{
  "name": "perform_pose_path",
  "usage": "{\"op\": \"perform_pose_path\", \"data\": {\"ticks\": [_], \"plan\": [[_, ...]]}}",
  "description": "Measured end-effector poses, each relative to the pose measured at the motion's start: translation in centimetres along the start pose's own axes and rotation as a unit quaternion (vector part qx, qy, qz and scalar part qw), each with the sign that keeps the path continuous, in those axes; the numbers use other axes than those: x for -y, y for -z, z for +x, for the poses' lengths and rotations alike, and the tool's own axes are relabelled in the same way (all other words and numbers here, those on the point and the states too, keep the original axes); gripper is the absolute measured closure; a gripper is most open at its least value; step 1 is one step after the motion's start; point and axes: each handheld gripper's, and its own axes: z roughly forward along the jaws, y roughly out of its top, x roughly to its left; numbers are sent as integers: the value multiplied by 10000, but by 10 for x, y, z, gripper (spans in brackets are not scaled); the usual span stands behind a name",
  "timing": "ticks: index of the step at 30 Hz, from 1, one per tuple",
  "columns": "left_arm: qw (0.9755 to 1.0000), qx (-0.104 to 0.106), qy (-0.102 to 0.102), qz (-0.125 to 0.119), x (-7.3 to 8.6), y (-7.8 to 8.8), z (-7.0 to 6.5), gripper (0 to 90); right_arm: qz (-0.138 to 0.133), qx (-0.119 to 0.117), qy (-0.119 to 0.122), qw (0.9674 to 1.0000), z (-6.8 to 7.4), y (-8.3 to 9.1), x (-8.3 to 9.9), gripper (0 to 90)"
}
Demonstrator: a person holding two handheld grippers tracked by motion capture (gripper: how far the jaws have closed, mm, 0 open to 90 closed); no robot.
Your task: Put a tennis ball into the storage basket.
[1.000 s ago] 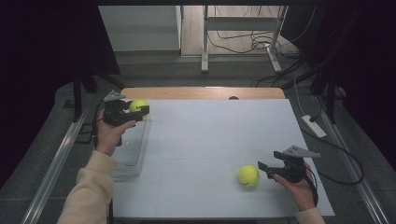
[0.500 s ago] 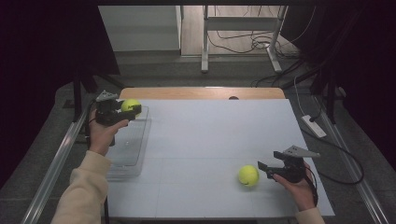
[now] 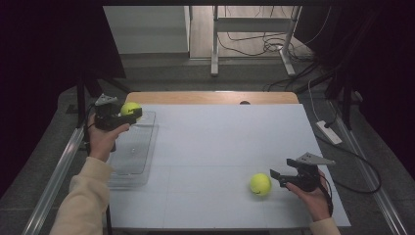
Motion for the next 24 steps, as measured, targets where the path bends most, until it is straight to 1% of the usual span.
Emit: {"op": "perform_pose_path", "data": {"ticks": [10,18,24], "plan": [[9997,-142,188,31,5,1,15,271,7,-7,-15,10000,-1,-1,0,153],[9992,-293,260,6,6,3,23,271,13,-2,-17,10000,-1,-1,0,153],[9989,-356,306,68,8,3,28,271,16,-4,-18,10000,-1,-1,0,153]]}}
